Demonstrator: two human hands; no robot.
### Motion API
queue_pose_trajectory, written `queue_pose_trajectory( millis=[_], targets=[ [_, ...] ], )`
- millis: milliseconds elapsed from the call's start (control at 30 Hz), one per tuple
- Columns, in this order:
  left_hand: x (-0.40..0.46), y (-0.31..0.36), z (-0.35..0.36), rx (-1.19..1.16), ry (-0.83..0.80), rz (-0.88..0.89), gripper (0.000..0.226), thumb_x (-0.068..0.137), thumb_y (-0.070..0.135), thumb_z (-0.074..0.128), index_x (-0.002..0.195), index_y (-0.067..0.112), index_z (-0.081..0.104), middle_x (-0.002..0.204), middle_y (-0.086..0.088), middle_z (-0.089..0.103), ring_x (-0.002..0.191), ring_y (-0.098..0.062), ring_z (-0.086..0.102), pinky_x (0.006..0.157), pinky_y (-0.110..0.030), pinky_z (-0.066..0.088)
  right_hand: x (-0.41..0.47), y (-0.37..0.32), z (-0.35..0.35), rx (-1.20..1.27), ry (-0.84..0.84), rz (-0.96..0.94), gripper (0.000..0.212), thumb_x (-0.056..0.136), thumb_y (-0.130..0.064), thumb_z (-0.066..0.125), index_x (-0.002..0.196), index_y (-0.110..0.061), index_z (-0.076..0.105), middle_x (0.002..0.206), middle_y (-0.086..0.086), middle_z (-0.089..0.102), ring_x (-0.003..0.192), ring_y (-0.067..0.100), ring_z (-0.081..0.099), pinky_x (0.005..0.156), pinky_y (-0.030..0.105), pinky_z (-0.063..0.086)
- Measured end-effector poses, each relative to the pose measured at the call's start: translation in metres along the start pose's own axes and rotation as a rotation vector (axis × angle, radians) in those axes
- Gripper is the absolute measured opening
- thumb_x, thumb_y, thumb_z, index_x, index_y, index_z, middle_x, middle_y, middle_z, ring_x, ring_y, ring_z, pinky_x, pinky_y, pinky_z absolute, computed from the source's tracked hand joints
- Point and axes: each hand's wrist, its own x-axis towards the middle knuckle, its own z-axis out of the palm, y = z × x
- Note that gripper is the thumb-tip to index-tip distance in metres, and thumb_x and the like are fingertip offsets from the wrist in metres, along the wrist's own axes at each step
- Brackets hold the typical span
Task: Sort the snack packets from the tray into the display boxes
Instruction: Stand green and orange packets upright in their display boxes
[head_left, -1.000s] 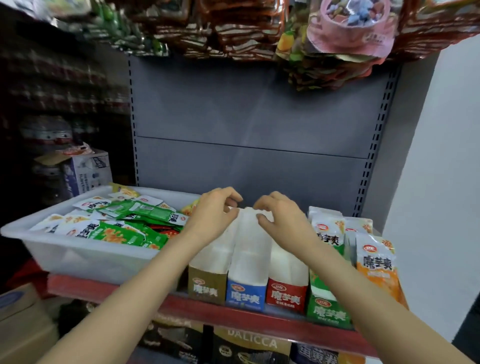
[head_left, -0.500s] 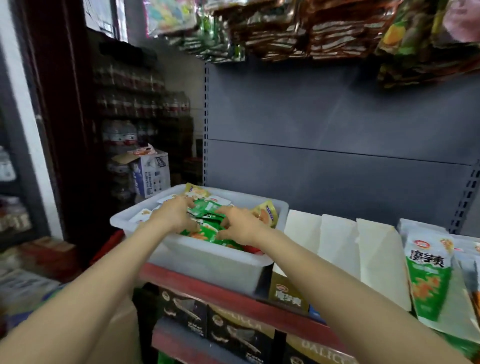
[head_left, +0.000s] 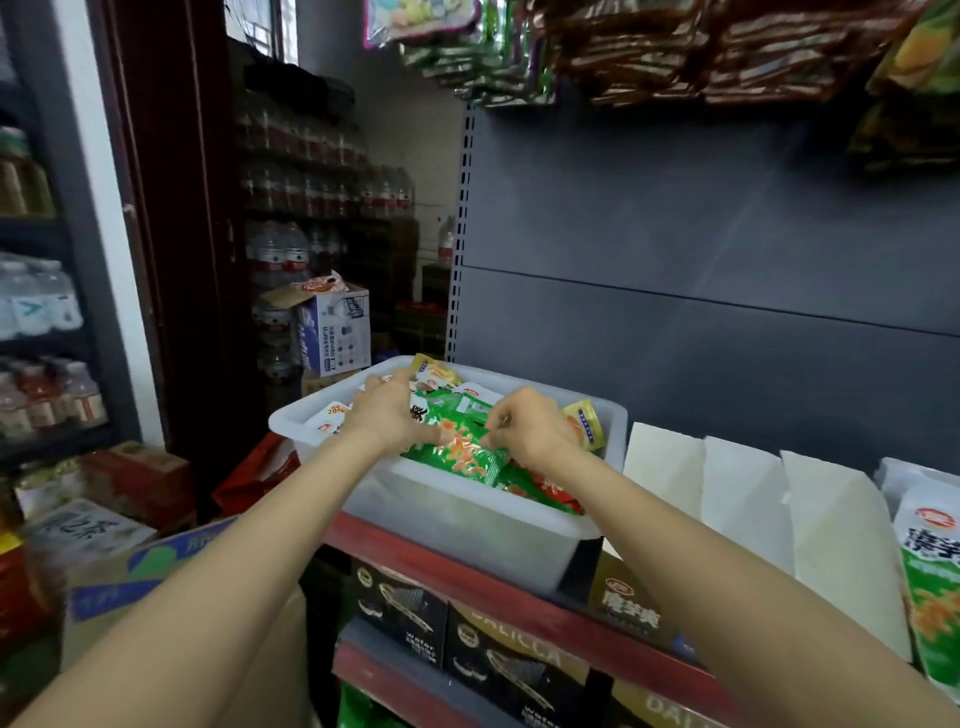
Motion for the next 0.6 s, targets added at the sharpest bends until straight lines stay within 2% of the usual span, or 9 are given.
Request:
queue_pose_trajectory(
  millis=[100,200,300,367,433,533,600],
  targets=[
    [-0.006,0.007,-0.003,-0.167,0.093,0.008,0.090,0.069,0.032,0.082,0.139,0.009,0.029,0.133,-0.017,0.048,0.124,-0.032,0.044,0.096,-0.038,0.040,-0.005,0.002,-0.007,0.021,0.130,-0.047,0.017,0.087,-0.017,0.065,0.070,-0.016,0.061,0.089,0.006,0.068,0.086,0.023,0.062,0.074,0.036,0.052],
    [-0.012,0.018,-0.008,-0.363,0.233,0.034,0.083,0.073,0.023,0.080,0.138,0.007,0.030,0.125,-0.012,0.054,0.112,-0.029,0.051,0.082,-0.031,0.040,-0.009,0.011,-0.015,0.133,0.210,-0.029,0.022,0.088,-0.019,0.062,0.069,-0.019,0.054,0.085,0.008,0.068,0.077,0.025,0.060,0.072,0.038,0.053],
    [-0.017,0.032,-0.010,-0.525,0.313,0.082,0.056,0.076,0.022,0.078,0.122,0.011,0.048,0.100,-0.001,0.058,0.090,-0.017,0.054,0.074,-0.028,0.040,-0.015,0.023,-0.027,0.349,0.282,0.034,0.027,0.086,-0.017,0.065,0.063,-0.022,0.052,0.079,0.007,0.067,0.073,0.026,0.065,0.069,0.045,0.057],
    [-0.019,0.042,-0.008,-0.678,0.311,0.078,0.032,0.078,0.019,0.075,0.104,0.015,0.056,0.091,0.000,0.063,0.084,-0.017,0.058,0.075,-0.033,0.048,-0.026,0.032,-0.040,0.522,0.316,0.075,0.026,0.087,-0.010,0.065,0.064,-0.017,0.052,0.074,0.004,0.061,0.067,0.024,0.064,0.057,0.035,0.057],
    [-0.023,0.055,-0.003,-0.838,0.267,0.082,0.024,0.080,0.014,0.073,0.098,0.014,0.057,0.079,-0.002,0.067,0.075,-0.020,0.065,0.077,-0.038,0.055,-0.040,0.041,-0.056,0.639,0.335,0.091,0.025,0.087,-0.007,0.064,0.066,-0.013,0.053,0.073,0.005,0.059,0.061,0.022,0.060,0.047,0.027,0.053],
    [-0.032,0.085,0.009,-1.009,0.184,0.153,0.028,0.084,0.005,0.068,0.108,0.007,0.055,0.073,-0.007,0.067,0.064,-0.018,0.065,0.069,-0.032,0.057,-0.065,0.058,-0.081,0.726,0.281,0.056,0.013,0.085,-0.003,0.064,0.077,-0.010,0.057,0.075,0.008,0.063,0.067,0.019,0.064,0.060,0.037,0.059],
    [-0.040,0.111,0.019,-1.022,0.136,0.218,0.027,0.083,0.005,0.068,0.107,0.012,0.056,0.076,-0.007,0.068,0.064,-0.016,0.063,0.065,-0.028,0.054,-0.080,0.071,-0.096,0.697,0.257,0.013,0.015,0.083,-0.003,0.066,0.091,-0.014,0.059,0.073,0.007,0.066,0.068,0.017,0.065,0.067,0.037,0.055]
  ],
)
